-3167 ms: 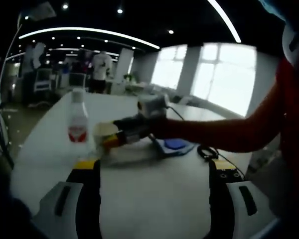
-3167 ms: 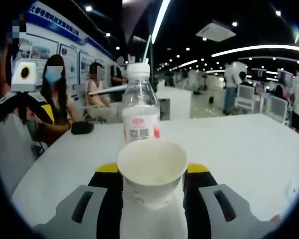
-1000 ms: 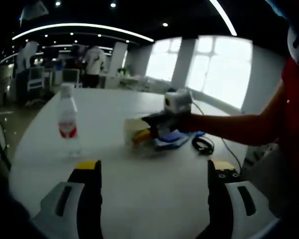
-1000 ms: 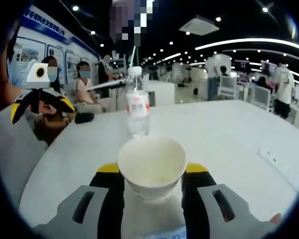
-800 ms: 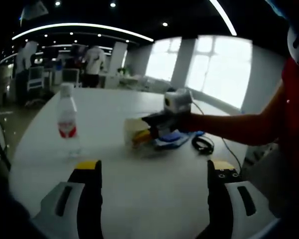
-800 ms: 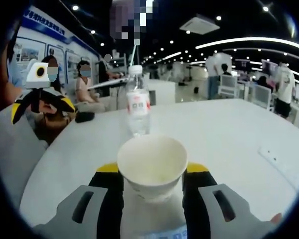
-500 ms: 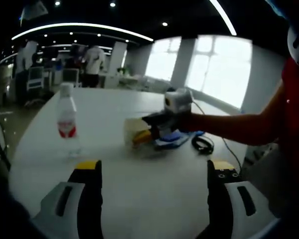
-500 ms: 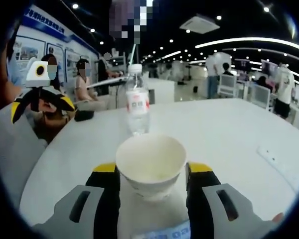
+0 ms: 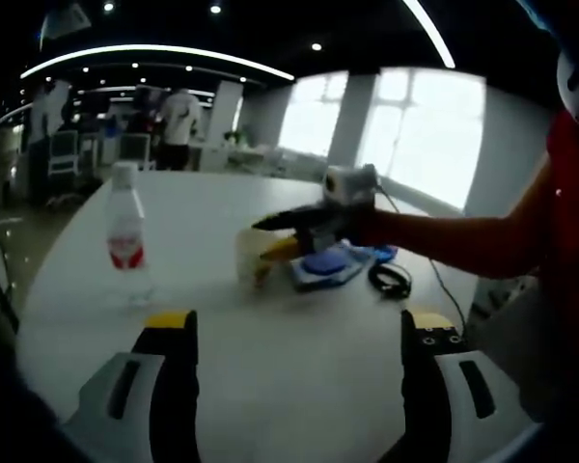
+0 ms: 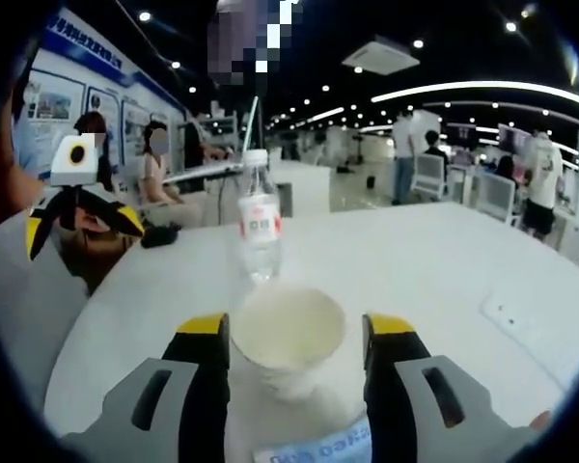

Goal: Arrange the tabletop items into an orderly group along one side of the table until the central work area is clear of visible clutter.

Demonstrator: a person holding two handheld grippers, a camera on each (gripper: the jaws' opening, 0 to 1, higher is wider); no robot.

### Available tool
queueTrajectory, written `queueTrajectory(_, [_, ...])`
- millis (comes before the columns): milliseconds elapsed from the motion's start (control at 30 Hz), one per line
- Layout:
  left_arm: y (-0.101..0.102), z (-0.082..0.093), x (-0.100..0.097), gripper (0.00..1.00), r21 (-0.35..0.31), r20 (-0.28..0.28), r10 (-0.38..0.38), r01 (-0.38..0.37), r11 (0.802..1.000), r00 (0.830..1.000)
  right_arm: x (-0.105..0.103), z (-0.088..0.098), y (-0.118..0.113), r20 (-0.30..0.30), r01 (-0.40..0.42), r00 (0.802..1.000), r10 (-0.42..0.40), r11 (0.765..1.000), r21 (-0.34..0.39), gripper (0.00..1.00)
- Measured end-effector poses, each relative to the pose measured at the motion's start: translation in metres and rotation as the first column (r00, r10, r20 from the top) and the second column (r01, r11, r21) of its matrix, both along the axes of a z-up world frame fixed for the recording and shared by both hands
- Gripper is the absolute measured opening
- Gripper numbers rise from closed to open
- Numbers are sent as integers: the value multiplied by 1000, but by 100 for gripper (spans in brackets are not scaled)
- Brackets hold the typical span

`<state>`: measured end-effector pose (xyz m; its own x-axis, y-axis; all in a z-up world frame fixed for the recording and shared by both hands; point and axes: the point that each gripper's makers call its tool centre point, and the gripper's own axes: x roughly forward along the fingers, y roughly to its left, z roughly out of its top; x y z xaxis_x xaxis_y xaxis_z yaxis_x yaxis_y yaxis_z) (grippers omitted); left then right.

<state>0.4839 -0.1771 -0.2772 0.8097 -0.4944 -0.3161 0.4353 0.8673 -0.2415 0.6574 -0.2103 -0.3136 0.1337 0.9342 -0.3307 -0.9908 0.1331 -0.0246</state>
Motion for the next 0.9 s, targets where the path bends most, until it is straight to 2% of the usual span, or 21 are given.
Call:
queueTrajectory(300, [-3,4,0,83,-7,12,-8,8,1000,1000,-6,38,22,31,-16,999,14,998,67,59])
queueTrajectory(667, [3,15,-6,82,-7,41,0,0,1000,999,-20,57,71,54,-85,995,80,993,81,62])
queueTrajectory(900, [3,11,-16,82,-6,32,-4,4,1000,999,-25,56,106,54,-135,990,131,988,79,62])
